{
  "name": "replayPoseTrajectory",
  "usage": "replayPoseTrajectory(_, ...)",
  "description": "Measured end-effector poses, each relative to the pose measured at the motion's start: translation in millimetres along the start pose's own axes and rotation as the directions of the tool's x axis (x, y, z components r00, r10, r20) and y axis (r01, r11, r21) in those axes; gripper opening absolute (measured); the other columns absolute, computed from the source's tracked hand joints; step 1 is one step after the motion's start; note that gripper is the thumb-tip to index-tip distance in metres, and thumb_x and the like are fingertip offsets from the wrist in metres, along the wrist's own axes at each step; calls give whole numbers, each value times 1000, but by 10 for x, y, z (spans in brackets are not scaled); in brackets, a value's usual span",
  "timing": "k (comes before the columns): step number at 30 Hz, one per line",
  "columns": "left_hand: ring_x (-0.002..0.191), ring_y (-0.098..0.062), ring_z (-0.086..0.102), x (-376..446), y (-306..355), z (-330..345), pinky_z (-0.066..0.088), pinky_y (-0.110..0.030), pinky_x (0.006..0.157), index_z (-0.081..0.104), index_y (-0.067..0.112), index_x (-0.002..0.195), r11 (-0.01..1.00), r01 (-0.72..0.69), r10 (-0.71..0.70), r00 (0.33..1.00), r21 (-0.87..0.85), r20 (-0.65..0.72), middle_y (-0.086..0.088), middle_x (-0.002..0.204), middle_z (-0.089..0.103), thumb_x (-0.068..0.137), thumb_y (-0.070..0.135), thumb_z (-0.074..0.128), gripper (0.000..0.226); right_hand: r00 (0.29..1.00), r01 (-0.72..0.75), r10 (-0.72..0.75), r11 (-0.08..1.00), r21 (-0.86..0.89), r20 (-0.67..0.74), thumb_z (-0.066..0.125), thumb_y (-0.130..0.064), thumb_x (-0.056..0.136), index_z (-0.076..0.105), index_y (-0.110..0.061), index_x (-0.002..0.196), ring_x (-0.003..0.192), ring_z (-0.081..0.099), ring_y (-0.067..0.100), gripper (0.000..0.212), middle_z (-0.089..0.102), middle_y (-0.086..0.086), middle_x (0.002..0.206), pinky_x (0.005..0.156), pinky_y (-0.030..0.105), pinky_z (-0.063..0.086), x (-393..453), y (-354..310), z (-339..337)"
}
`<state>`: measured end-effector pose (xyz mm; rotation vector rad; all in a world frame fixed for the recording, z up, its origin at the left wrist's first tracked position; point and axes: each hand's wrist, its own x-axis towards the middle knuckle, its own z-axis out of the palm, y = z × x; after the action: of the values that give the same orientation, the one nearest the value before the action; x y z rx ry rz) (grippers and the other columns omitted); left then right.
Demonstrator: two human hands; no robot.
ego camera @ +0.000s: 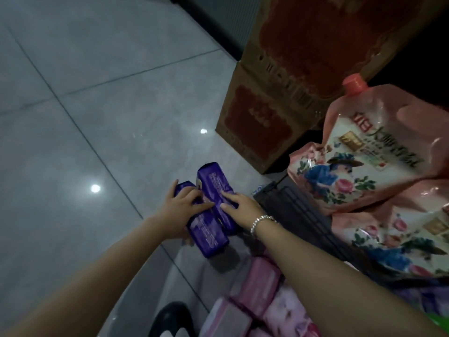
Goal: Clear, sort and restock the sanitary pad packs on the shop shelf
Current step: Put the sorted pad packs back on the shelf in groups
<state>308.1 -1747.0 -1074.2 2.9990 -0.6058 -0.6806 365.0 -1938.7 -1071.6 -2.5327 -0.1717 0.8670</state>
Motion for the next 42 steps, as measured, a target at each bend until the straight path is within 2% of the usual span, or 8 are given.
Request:
replayPoseTrajectory(7, 135, -20, 31, -41, -221, 84, 6, -46, 118, 45, 29, 134, 992, 51, -49, 999, 114, -16, 2, 140, 39, 70, 68, 65, 78, 999, -14, 17, 998, 60, -35, 85, -32, 70, 39, -28, 125, 109, 55, 29, 72, 50, 10, 127, 90, 36, 48, 58, -12, 114)
replayPoseTrajectory(10, 118, -16, 51, -140, -305, 186, 33, -33, 105, 44, 28, 127, 989, 144, -144, 989, 18, 30, 7, 125, 55, 63, 73, 67, 81, 996, -8, 13, 998, 62, -86, 82, -21, 74, 37, -25, 121, 99, 56, 26, 65, 51, 12, 126, 80, 31, 47, 90, -18, 124)
replayPoseTrajectory(13, 112, -17, 55, -245, -301, 282, 37, -32, 97, 41, 29, 127, 974, 228, -227, 973, -6, 34, 7, 121, 56, 63, 71, 69, 81, 996, -20, 35, 986, 167, -88, 78, -18, 78, 37, -23, 116, 93, 58, 24, 57, 57, 10, 121, 80, 34, 50, 94, -28, 15)
replayPoseTrajectory(21, 87, -17, 61, -756, -57, -56, 48, -28, 74, 51, 27, 110, 724, 508, -555, 831, -466, 42, 5, 100, 65, 66, 61, 75, 60, 1000, -1, 0, 950, 312, 4, 81, -24, 77, 49, -27, 113, 96, 66, 24, 48, 60, 4, 118, 83, 40, 57, -424, -309, -701)
replayPoseTrajectory(24, 85, -17, 61, -1016, 135, -439, 48, -28, 73, 54, 28, 108, 695, 484, -583, 812, -531, -22, 7, 97, 66, 65, 61, 76, 59, 997, 78, -64, 932, 353, -52, 80, -25, 77, 53, -25, 117, 86, 62, 10, 48, 57, -9, 105, 72, 20, 55, -930, -440, -1077)
replayPoseTrajectory(31, 93, -20, 61, -1707, 718, -1786, 41, -28, 70, 52, 27, 121, 756, 350, -538, 814, -553, -219, 1, 109, 65, 69, 55, 78, 65, 962, 194, -69, 853, 485, -263, 84, -31, 70, 61, -36, 108, 105, 63, 27, 45, 56, -3, 122, 89, 44, 55, -2426, -426, -1869)
replayPoseTrajectory(35, 85, -14, 55, -2075, 1170, -2532, 41, -28, 71, 50, 28, 122, 802, 267, -486, 812, -535, -324, 6, 105, 62, 69, 54, 78, 65, 925, 287, -52, 746, 601, -377, 80, -15, 75, 63, -27, 109, 74, 73, 17, 40, 69, 7, 102, 63, 32, 59, -3376, -268, -2213)
replayPoseTrajectory(42, 111, -21, 59, -2599, 2219, -3413, 46, -31, 86, 45, 29, 133, 959, 109, -242, 799, -263, -551, 4, 124, 60, 69, 63, 73, 77, 811, 432, 0, 674, 600, -585, 78, -19, 78, 63, -32, 108, 90, 71, 12, 36, 64, -7, 116, 67, 30, 59, -4913, 150, -2558)
